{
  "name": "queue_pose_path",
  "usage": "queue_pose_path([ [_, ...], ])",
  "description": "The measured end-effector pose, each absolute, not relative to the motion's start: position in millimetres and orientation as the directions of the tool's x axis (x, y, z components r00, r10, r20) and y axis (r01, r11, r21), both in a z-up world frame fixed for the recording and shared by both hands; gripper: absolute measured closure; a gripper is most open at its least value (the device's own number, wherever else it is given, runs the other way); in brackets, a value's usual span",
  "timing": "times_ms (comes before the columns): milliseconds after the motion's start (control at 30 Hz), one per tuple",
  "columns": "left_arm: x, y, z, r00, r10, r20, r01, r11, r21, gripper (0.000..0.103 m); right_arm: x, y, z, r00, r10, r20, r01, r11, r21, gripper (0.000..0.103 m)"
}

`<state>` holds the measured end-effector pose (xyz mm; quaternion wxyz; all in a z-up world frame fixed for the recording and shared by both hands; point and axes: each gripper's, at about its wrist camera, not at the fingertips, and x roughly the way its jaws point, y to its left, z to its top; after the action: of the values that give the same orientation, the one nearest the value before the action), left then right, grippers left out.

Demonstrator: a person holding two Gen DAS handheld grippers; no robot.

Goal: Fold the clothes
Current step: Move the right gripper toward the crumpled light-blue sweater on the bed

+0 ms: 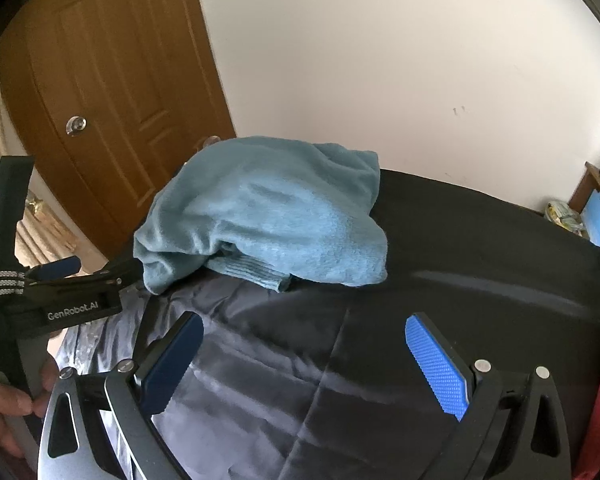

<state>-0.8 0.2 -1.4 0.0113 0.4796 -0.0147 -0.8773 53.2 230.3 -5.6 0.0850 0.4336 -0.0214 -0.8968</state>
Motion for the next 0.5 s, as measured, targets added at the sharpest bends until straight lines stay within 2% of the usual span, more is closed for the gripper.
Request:
queue_pose_path([
  [200,-4.0,4.2,-8.8,-0.556,-0.084,-0.827,0.012,-0.996,0.094,0.000,45.3,230.3,-10.5,-0.603,-0.181,-0.777,0.136,-0.983,0.124,0.000],
  [500,-26.1,-20.0,-24.0,-0.495,-0.061,-0.867,0.020,-0.998,0.059,0.000,34.7,231.6,-24.6,-0.577,-0.175,-0.798,0.139,-0.983,0.116,0.000],
])
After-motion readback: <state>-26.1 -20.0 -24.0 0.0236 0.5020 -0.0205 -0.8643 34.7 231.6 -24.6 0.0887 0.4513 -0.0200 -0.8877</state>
